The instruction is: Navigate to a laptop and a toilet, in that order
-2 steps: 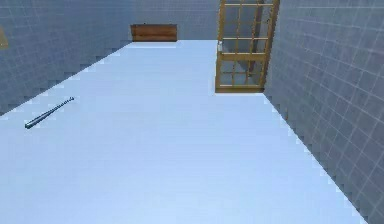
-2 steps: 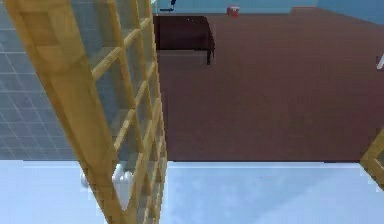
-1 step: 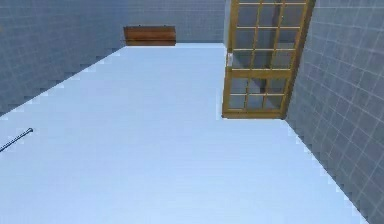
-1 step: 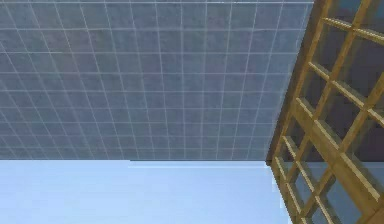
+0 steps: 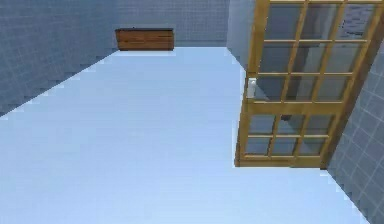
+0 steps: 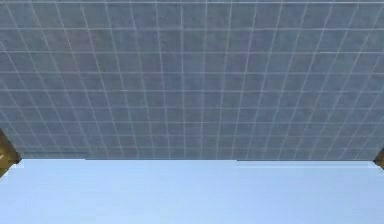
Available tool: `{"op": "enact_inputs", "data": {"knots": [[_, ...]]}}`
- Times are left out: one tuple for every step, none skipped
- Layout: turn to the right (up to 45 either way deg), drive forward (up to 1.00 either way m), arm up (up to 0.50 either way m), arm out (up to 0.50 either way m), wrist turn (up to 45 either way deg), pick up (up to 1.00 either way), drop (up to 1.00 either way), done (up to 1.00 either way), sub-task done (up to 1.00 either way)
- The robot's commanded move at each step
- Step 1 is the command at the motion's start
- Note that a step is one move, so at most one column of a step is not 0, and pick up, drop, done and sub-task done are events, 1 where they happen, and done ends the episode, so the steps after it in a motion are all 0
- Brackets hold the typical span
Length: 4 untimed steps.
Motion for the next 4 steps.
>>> {"op": "enact_inputs", "data": {"knots": [[0.0, 1.00, 0.00, 0.00, 0.0, 0.00, 0.00, 0.00, 0.00], [3.0, 0.00, 0.00, 0.00, 0.0, 0.00, 0.00, 0.00, 0.00], [-24.0, 0.00, 0.00, 0.00, 0.0, 0.00, 0.00, 0.00, 0.00], [0.0, 0.30, 0.00, 0.00, 0.0, 0.00, 0.00, 0.00, 0.00]]}}
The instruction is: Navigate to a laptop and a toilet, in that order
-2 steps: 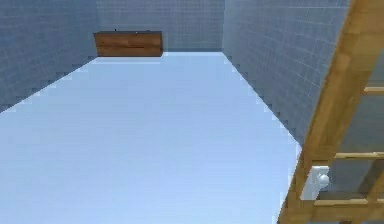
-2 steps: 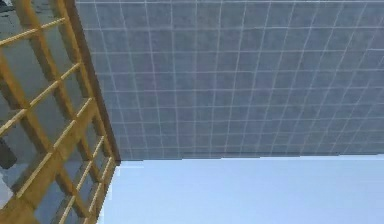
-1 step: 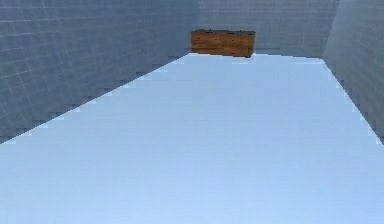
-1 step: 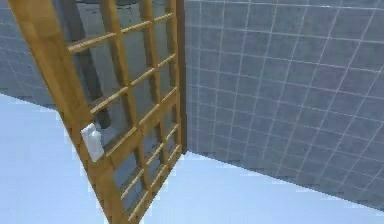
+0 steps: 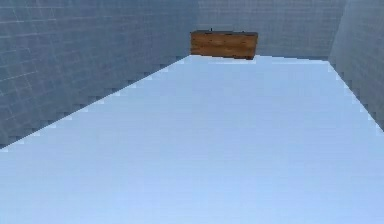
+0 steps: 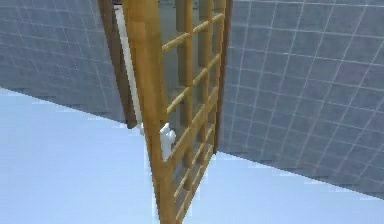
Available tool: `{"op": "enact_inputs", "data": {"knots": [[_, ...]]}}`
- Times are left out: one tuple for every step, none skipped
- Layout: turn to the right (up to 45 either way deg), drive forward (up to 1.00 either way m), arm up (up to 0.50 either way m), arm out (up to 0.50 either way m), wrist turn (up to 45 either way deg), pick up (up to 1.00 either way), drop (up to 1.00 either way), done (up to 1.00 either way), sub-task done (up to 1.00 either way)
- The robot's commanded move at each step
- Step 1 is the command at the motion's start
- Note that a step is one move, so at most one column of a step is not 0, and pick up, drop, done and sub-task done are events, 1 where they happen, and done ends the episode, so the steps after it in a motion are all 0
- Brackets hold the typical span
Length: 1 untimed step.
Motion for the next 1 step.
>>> {"op": "enact_inputs", "data": {"knots": [[18.0, 0.00, 0.00, 0.00, 0.0, 0.00, 0.00, 0.00, 0.00]]}}
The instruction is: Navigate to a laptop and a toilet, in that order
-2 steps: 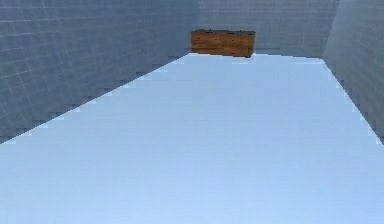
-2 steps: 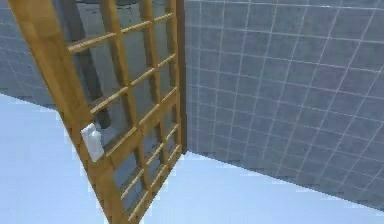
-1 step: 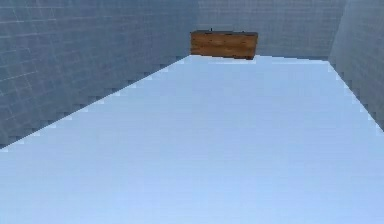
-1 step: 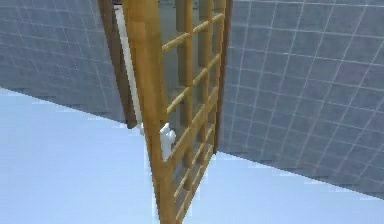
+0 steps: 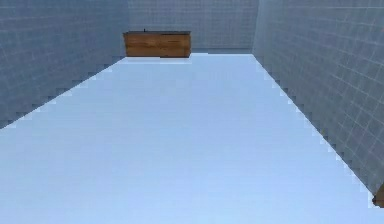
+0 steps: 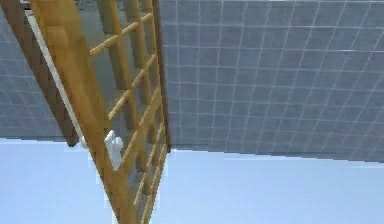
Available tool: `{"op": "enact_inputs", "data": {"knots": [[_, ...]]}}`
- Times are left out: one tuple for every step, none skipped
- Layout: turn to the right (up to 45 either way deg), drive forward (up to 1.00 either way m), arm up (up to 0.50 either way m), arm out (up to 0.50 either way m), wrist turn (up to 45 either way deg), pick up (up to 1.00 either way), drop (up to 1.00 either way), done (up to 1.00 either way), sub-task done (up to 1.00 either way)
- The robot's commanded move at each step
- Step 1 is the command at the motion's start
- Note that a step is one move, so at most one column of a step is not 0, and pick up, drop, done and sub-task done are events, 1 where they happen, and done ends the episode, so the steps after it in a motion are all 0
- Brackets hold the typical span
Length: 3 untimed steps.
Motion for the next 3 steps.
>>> {"op": "enact_inputs", "data": {"knots": [[0.0, 0.25, 0.00, 0.00, 0.0, 0.00, 0.00, 0.00, 0.00], [39.0, 0.00, 0.00, 0.00, 0.0, 0.00, 0.00, 0.00, 0.00], [0.0, 0.60, 0.00, 0.00, 0.0, 0.00, 0.00, 0.00, 0.00]]}}
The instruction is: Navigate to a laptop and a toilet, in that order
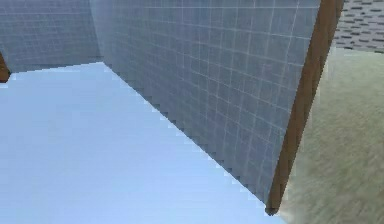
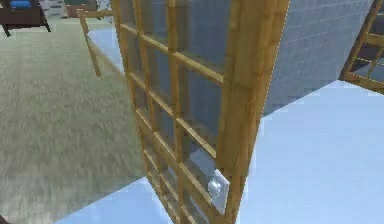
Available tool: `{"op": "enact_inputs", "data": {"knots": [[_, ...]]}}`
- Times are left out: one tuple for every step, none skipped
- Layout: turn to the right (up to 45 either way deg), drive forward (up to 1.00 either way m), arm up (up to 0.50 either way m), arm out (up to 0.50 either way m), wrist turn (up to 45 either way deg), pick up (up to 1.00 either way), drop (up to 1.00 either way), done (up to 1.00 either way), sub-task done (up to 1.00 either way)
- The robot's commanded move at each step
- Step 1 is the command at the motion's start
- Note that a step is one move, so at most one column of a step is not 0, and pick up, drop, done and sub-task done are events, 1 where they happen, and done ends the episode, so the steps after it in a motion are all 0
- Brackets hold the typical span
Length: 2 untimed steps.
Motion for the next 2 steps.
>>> {"op": "enact_inputs", "data": {"knots": [[45.0, 0.00, 0.00, 0.00, 0.0, 0.00, 0.00, 0.00, 0.00], [9.0, 0.00, 0.00, 0.00, 0.0, 0.00, 0.00, 0.00, 0.00]]}}
